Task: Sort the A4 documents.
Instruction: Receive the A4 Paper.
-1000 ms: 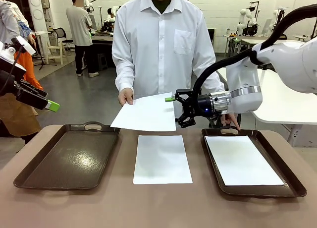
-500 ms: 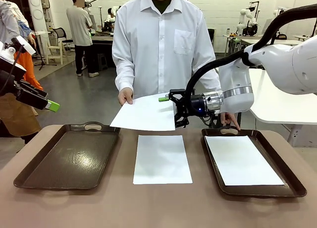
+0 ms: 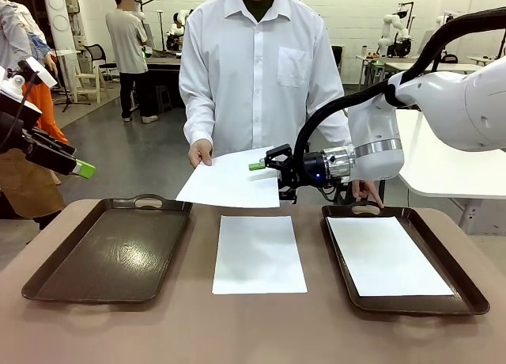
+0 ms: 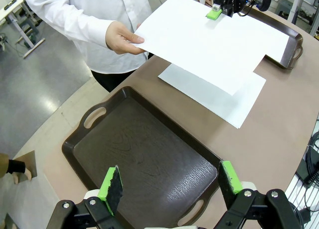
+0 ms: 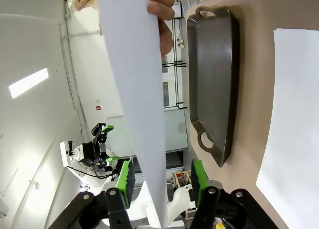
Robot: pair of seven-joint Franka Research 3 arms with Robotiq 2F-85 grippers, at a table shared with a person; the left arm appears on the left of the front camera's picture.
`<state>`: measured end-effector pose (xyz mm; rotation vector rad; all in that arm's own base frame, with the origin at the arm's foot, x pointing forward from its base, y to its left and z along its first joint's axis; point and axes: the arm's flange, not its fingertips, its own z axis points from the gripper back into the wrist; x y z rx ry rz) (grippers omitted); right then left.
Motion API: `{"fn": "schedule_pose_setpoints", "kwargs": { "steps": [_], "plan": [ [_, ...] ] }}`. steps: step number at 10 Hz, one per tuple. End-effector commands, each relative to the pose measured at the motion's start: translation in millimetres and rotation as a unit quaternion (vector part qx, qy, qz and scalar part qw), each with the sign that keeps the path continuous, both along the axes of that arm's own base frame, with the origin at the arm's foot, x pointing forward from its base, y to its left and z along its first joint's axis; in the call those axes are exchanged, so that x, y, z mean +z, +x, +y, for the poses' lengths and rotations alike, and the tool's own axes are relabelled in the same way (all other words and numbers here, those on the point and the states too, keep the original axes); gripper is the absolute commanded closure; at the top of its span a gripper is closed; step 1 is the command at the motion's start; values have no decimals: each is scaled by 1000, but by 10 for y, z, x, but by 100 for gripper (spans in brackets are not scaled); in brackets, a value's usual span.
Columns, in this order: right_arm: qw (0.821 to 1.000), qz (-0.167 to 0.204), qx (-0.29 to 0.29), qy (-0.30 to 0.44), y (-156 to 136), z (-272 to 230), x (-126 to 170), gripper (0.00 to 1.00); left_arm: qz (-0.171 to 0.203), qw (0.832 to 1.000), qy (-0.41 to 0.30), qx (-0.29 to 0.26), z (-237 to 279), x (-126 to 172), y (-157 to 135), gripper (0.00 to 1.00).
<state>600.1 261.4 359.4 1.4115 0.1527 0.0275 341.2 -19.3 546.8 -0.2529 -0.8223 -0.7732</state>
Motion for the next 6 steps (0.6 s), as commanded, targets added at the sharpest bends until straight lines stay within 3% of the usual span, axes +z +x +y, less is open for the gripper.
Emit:
{"fn": "schedule_pose_setpoints", "kwargs": {
  "steps": [1, 4, 6],
  "plan": [
    [1000, -8, -3, 13, 26, 32, -14, 57, -1, 1000, 0, -6, 16, -11, 7, 0],
    [1000, -9, -1, 19, 21, 17, -16, 88, -1, 1000, 0, -6, 16, -11, 7, 0],
    [1000, -11, 0, 25, 20, 5, -14, 100, -1, 1000, 0, -6, 16, -11, 7, 0]
  ]
}}
